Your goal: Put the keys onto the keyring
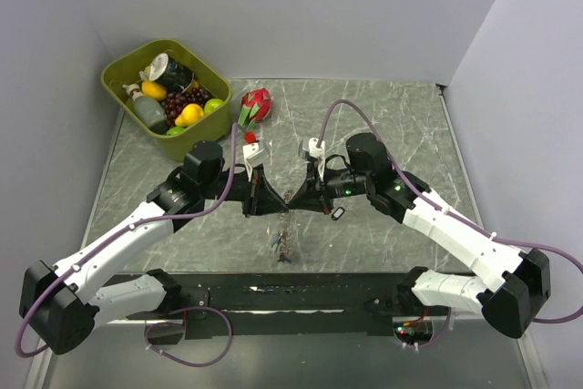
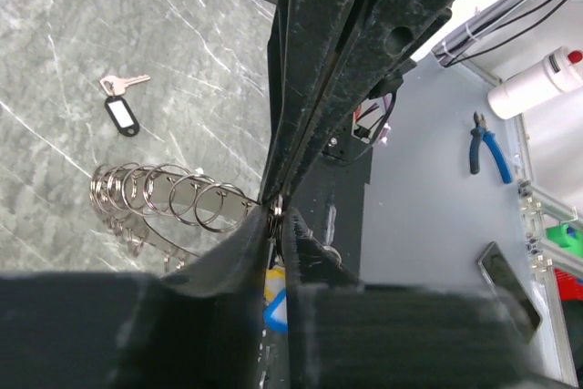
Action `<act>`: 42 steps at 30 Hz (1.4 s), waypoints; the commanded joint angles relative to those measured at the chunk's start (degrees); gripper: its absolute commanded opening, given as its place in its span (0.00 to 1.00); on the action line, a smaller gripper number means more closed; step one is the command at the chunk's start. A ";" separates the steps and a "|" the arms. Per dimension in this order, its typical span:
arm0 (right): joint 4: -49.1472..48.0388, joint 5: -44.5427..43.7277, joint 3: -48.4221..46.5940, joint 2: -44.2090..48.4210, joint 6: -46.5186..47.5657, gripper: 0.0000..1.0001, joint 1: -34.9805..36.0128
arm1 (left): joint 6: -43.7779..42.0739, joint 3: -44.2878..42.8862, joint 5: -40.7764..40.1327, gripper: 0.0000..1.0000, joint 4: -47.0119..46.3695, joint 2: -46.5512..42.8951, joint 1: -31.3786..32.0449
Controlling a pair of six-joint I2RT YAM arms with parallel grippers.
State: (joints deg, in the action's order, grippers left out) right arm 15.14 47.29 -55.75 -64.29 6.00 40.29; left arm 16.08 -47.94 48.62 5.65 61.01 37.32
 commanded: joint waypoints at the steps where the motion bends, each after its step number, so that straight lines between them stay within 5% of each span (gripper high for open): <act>1: -4.41 2.02 -0.59 1.89 -0.20 0.00 -0.48 | -1.14 -2.86 -0.89 0.01 0.41 -0.10 0.56; 8: -4.76 1.50 -1.12 1.71 -1.16 0.04 -1.01 | 1.67 0.12 -2.57 0.01 -4.41 -1.77 0.56; 9: -5.29 1.14 -1.12 1.98 -2.04 0.16 -1.35 | 2.37 0.91 -2.48 0.01 -8.07 -1.95 0.56; 10: -6.60 0.62 -0.86 2.33 -2.65 0.47 -1.62 | 4.30 1.70 -2.65 0.01 -9.94 -2.13 0.56; 11: -7.65 -1.21 -0.42 3.55 -3.62 0.59 -1.80 | 5.36 3.45 -2.39 0.01 -12.31 -2.39 0.47; 14: -11.25 -5.86 1.51 6.63 -7.57 0.81 -3.64 | 9.23 7.23 -2.21 0.01 -21.71 -3.44 0.65; 16: -12.49 -7.03 3.09 8.91 -8.63 0.86 -5.22 | 11.17 9.17 -3.44 0.01 -28.28 -4.32 0.65; 29: -19.00 0.16 8.20 13.93 -12.24 0.95 -10.23 | 10.65 20.86 -8.98 0.01 -47.38 -13.02 1.00; 42: -17.60 8.35 6.79 11.65 -10.22 0.96 -10.50 | -4.45 24.82 -3.10 0.01 -48.28 -18.64 1.18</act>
State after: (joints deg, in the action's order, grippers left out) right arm -1.56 52.75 -47.44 -52.25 -5.50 30.22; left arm 19.88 -23.83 42.57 -36.64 45.69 38.13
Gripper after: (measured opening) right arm 0.961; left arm 0.030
